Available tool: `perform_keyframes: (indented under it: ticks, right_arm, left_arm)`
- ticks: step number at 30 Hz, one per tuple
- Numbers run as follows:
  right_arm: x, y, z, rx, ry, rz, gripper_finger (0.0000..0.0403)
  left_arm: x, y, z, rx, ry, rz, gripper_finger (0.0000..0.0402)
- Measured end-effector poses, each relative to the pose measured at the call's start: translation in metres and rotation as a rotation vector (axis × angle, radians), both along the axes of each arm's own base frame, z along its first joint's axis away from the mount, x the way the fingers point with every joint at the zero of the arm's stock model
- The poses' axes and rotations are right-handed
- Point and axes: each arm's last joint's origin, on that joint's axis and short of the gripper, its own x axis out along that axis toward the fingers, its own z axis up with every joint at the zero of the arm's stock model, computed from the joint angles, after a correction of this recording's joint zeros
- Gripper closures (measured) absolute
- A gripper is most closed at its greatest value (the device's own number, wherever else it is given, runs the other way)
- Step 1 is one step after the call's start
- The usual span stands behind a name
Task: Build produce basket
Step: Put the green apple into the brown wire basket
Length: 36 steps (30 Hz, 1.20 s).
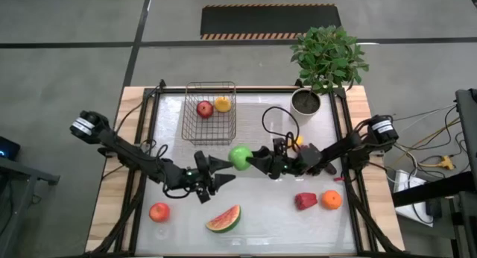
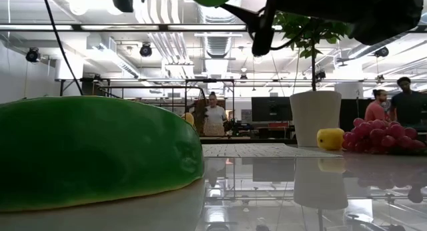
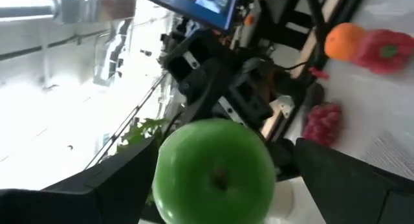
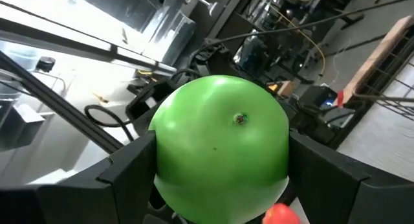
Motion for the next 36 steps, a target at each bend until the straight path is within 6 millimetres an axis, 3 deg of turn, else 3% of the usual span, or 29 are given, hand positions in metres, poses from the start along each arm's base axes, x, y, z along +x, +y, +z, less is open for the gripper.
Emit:
perform_keyframes:
  ticks: [16, 28, 32, 36]
  right_arm:
    - [0.004, 0.0, 0.001, -0.004, -0.005, -0.004, 0.0113]
    - [0.004, 0.0, 0.001, -0.034, -0.001, -0.014, 0.0112]
    - [0.004, 0.0, 0.001, -0.033, 0.003, -0.02, 0.0113]
    - [0.004, 0.0, 0.001, -0.038, 0.009, -0.025, 0.0119]
  left_arm:
    - [0.015, 0.019, -0.005, -0.028, -0.051, 0.089, 0.0057]
    - [0.017, 0.019, -0.009, -0.029, -0.042, 0.105, 0.0116]
    - [0.017, 0.019, -0.009, -0.046, -0.042, 0.117, 0.0115]
    - [0.015, 0.018, -0.01, -0.049, -0.034, 0.153, 0.0085]
